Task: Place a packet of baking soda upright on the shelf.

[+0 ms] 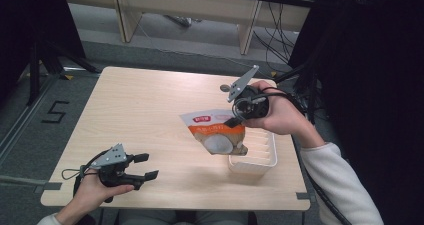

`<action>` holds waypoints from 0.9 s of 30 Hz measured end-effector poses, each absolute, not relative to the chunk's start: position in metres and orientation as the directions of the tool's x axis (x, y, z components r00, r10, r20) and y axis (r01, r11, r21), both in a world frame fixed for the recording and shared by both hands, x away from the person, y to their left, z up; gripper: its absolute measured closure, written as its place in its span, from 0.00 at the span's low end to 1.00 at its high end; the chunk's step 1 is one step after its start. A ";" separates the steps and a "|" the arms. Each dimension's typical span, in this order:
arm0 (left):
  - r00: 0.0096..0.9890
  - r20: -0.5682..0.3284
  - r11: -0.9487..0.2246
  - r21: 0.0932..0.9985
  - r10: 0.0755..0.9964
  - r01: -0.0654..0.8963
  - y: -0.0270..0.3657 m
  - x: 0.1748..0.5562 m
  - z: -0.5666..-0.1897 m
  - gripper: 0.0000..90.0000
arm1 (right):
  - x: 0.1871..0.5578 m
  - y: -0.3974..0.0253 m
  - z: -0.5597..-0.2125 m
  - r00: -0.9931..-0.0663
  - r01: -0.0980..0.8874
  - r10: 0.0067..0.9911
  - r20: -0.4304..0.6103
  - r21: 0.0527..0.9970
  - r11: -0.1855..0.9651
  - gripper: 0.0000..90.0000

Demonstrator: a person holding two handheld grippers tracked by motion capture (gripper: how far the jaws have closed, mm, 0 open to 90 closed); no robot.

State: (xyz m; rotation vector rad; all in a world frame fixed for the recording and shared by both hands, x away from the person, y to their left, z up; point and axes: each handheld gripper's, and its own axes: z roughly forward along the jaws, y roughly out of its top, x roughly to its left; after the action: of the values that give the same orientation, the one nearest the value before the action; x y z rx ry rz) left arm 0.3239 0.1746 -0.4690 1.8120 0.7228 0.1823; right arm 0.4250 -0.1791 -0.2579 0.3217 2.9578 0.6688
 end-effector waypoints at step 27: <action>0.799 -0.221 -0.180 0.909 0.560 0.377 0.175 0.324 -0.469 0.30 | 0.426 -0.210 -0.259 -0.963 0.227 0.268 -0.038 0.424 0.877 1.00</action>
State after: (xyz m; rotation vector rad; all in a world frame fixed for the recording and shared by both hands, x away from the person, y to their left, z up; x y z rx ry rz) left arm 0.3238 0.1752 -0.4687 1.7982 0.7221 0.1914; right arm 0.4256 -0.2101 -0.2585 0.3903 2.9502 0.6495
